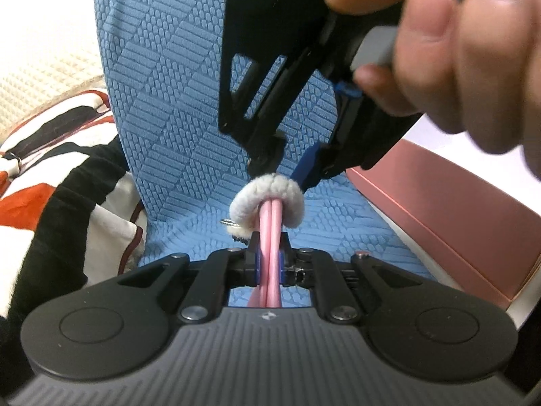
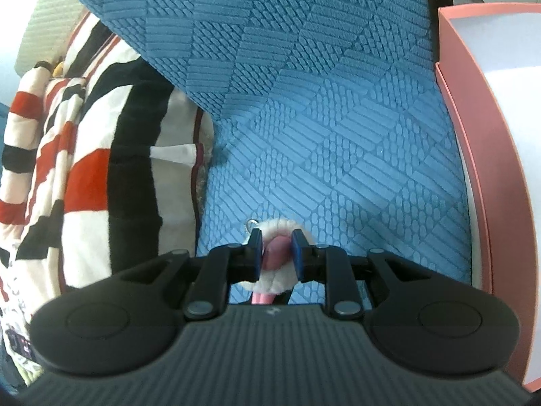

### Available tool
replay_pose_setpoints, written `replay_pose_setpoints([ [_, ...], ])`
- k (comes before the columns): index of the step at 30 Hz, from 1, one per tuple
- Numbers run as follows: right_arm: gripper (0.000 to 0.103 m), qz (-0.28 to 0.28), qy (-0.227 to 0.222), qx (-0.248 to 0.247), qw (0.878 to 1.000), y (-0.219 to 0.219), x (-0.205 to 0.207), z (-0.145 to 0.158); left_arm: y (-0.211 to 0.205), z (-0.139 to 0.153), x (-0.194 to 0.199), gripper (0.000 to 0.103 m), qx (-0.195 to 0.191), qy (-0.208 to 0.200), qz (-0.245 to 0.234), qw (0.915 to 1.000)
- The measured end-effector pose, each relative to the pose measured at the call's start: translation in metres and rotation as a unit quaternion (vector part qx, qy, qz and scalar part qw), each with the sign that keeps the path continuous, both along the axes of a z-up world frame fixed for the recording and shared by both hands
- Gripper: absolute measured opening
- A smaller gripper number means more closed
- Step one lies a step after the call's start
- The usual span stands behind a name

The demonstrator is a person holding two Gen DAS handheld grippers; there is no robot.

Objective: Organize objects
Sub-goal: 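Push the white hair tie down the pink strip with the right gripper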

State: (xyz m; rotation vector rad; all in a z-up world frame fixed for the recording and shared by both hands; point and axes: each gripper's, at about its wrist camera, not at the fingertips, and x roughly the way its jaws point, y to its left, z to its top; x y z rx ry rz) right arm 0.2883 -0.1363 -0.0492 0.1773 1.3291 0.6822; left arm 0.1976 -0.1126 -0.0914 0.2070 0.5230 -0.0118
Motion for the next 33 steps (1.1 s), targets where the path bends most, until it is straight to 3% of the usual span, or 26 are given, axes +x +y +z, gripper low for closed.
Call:
replay_pose_setpoints([
  [11,0.026,0.002,0.015,-0.01,1.0,0.009,0.008,-0.016,-0.008,-0.001,-0.004,0.01,0.026,-0.008,-0.008,0.9996],
  [14,0.029,0.002,0.049,-0.007,0.999,0.008,0.006,-0.028,-0.008,0.001,-0.004,0.01,0.019,-0.013,-0.013,0.9997],
  [33,0.03,-0.02,0.039,0.028,0.999,-0.018,0.003,-0.019,-0.001,-0.011,0.008,0.011,-0.022,0.035,-0.001,0.9992],
])
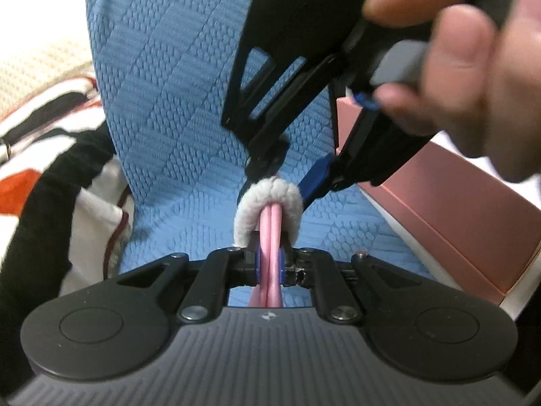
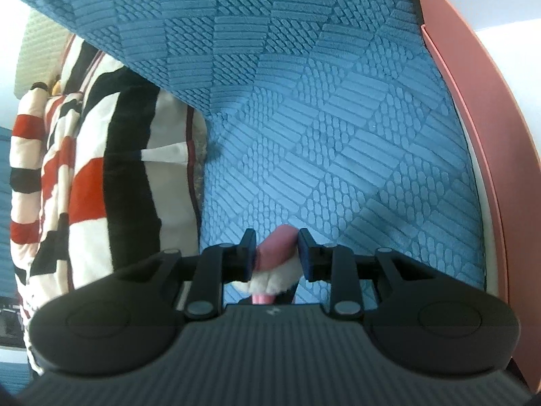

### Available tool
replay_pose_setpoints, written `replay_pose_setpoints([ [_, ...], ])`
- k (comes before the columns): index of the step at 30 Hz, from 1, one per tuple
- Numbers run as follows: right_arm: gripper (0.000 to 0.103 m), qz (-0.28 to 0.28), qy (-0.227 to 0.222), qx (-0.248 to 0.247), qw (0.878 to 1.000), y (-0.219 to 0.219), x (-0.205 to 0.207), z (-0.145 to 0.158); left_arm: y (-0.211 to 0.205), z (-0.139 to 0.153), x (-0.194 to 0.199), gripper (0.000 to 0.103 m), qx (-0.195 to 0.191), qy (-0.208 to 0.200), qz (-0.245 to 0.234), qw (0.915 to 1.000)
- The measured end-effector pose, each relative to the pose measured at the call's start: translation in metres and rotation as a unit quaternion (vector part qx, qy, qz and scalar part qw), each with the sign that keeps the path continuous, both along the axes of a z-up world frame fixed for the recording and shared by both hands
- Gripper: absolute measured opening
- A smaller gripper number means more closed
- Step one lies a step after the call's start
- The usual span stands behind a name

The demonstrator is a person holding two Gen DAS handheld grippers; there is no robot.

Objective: Organize objects
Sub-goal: 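Push the white hair tie down the pink strip with the right gripper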

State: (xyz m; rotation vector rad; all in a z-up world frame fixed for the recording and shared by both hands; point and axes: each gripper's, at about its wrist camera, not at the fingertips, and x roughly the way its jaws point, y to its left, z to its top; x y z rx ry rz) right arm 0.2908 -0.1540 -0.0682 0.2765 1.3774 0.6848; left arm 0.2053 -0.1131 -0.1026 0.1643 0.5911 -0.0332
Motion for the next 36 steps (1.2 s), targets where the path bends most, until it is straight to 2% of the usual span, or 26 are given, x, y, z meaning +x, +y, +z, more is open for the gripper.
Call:
replay_pose_setpoints([
  [4,0.029,0.009,-0.002,0.002,1.0,0.0,-0.002,-0.008,0.003,-0.006,0.004,0.011,-0.014,0.012,0.006,0.9998],
  [10,0.023,0.002,-0.006,0.001,1.0,-0.003,-0.002,-0.018,0.006,-0.014,0.011,0.014,-0.029,0.037,0.008,0.9989],
  [12,0.019,0.002,-0.012,-0.003,1.0,-0.003,-0.002,-0.018,0.008,-0.016,0.013,0.022,-0.042,0.047,0.008,0.998],
  [16,0.017,-0.003,-0.018,-0.011,1.0,-0.006,0.001,-0.019,0.012,-0.019,0.017,0.026,-0.077,0.072,0.005,0.9944],
  [26,0.017,-0.017,-0.04,-0.021,0.999,-0.019,0.014,-0.008,0.003,-0.025,0.016,0.028,-0.083,0.095,-0.024,0.9918],
  [34,0.017,-0.023,-0.057,-0.027,0.998,-0.023,0.021,0.005,0.0,-0.025,0.014,0.028,-0.086,0.093,-0.031,0.9915],
  [36,0.017,-0.027,-0.056,-0.024,0.998,-0.024,0.022,0.008,-0.001,-0.023,0.014,0.024,-0.081,0.088,-0.028,0.9925],
])
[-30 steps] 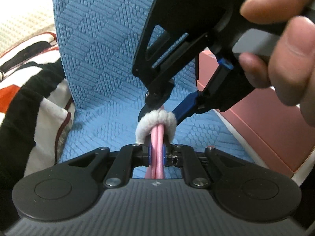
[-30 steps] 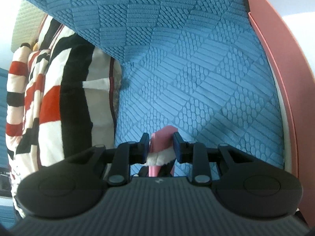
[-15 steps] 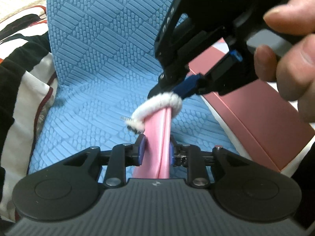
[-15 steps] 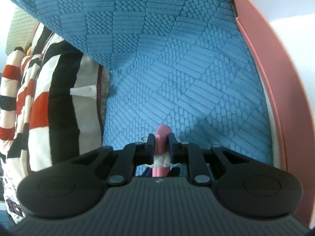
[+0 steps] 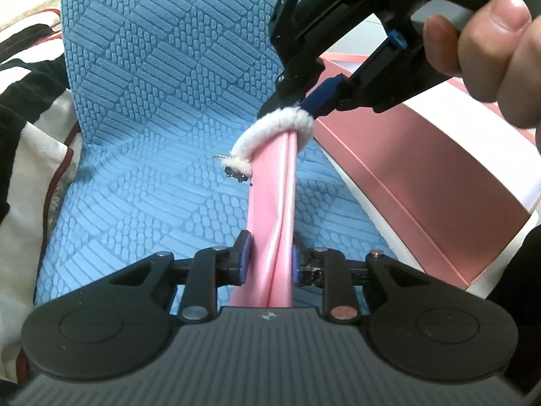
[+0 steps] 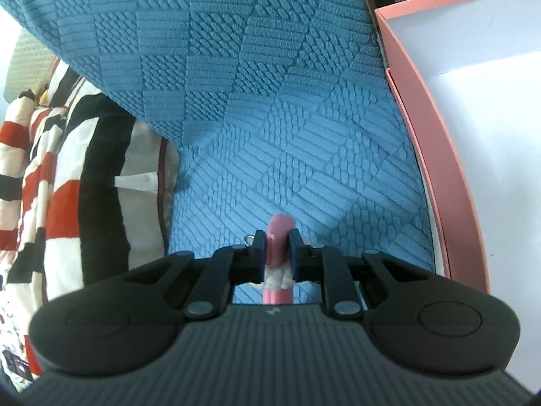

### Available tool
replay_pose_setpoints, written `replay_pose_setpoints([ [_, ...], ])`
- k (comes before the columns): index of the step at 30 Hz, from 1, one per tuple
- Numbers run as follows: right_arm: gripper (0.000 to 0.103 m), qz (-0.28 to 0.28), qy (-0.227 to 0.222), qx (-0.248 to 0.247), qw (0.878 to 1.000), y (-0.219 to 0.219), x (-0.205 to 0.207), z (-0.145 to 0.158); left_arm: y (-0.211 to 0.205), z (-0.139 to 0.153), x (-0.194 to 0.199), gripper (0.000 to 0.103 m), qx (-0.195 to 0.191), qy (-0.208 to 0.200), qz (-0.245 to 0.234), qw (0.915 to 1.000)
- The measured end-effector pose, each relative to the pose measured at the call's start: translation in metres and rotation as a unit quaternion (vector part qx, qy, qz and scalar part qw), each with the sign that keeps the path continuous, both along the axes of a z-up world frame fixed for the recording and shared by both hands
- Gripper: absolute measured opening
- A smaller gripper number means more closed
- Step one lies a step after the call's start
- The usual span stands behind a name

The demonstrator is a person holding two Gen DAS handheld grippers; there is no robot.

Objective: Organize objects
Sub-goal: 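Push the white hair tie down the pink strip with the right gripper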

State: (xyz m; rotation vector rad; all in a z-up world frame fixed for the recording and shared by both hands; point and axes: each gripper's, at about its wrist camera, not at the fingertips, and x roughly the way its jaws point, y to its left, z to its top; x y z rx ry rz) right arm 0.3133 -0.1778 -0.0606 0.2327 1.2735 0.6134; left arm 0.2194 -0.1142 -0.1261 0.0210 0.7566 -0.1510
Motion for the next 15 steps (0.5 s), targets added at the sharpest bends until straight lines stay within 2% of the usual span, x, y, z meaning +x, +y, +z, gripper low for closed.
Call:
replay_pose_setpoints([
  [6,0.02,-0.004,0.006,0.005,1.0,0.003,0.0,0.004,-0.002,0.004,-0.003,0.011,0.019,-0.016,0.008,0.9997],
  [15,0.021,0.013,0.035,0.012,0.999,0.011,-0.012,-0.009,0.002,0.009,-0.005,0.008,0.016,-0.024,0.022,0.9993],
])
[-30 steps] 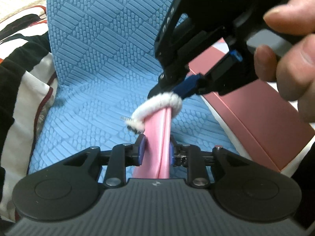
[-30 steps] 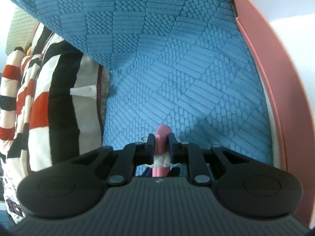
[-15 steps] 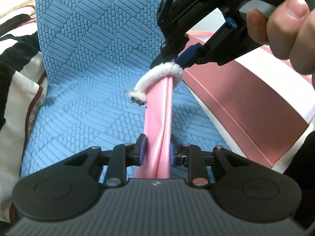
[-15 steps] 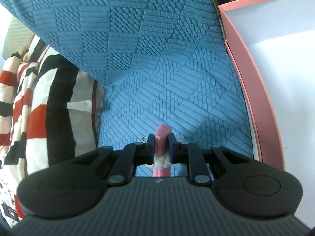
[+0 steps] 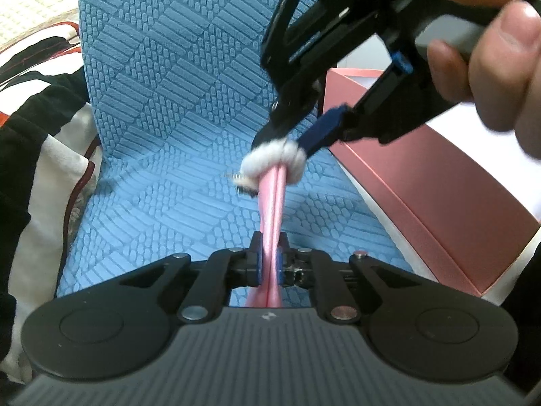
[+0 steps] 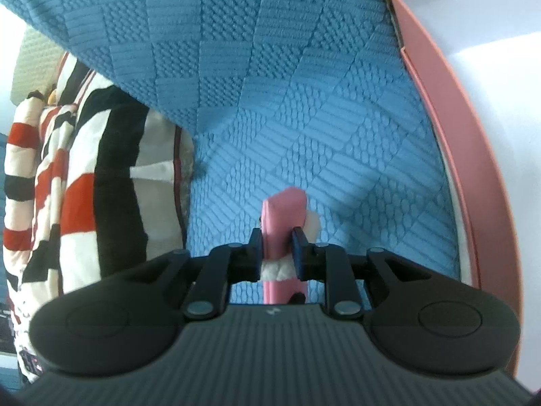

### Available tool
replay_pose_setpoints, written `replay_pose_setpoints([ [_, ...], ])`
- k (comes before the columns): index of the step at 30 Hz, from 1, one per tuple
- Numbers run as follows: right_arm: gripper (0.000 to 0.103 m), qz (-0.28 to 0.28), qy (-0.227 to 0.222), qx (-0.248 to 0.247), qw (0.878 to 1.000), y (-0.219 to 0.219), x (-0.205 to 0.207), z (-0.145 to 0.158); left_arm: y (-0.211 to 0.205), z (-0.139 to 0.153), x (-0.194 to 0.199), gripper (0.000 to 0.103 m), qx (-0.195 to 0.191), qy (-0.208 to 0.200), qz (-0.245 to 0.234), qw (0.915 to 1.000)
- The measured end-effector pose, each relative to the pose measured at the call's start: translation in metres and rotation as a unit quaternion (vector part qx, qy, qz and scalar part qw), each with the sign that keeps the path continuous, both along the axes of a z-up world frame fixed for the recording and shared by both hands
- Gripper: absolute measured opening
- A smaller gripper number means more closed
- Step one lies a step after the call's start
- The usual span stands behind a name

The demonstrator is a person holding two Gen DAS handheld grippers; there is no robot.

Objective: Organize objects

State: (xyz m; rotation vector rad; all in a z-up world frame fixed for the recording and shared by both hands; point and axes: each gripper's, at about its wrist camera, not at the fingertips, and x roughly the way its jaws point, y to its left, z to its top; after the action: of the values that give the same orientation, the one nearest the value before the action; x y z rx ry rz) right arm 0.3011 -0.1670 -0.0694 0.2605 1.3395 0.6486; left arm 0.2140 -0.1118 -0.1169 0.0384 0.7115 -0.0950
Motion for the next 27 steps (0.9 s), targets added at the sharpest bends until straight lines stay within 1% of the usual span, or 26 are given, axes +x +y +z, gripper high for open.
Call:
replay_pose_setpoints([
  [6,0.02,0.006,0.025,-0.007,1.0,0.005,-0.012,-0.016,0.003,-0.001,0.002,0.008,-0.004,0.002,0.003,1.0],
  [11,0.016,0.009,0.008,-0.002,1.0,0.003,-0.011,-0.014,0.008,0.0,0.005,0.011,-0.028,0.007,0.009,0.9995],
  [15,0.013,0.008,-0.003,-0.005,1.0,0.001,-0.008,-0.01,0.012,0.0,0.006,0.018,-0.048,0.009,0.008,0.9988],
  [17,0.013,0.0,-0.009,-0.005,1.0,-0.002,-0.004,-0.006,0.012,0.001,0.005,0.02,-0.057,0.008,0.006,0.9983],
  [23,0.013,-0.019,-0.029,-0.001,0.999,-0.011,0.011,0.011,0.007,0.004,0.002,0.025,-0.063,0.005,-0.005,0.998],
  [25,0.013,-0.023,-0.031,0.001,0.999,-0.014,0.014,0.014,0.006,0.004,0.002,0.025,-0.059,0.003,-0.008,0.9982],
  [27,0.013,-0.019,-0.031,0.002,0.999,-0.014,0.013,0.016,0.004,0.004,0.001,0.023,-0.049,0.001,-0.007,0.9988],
])
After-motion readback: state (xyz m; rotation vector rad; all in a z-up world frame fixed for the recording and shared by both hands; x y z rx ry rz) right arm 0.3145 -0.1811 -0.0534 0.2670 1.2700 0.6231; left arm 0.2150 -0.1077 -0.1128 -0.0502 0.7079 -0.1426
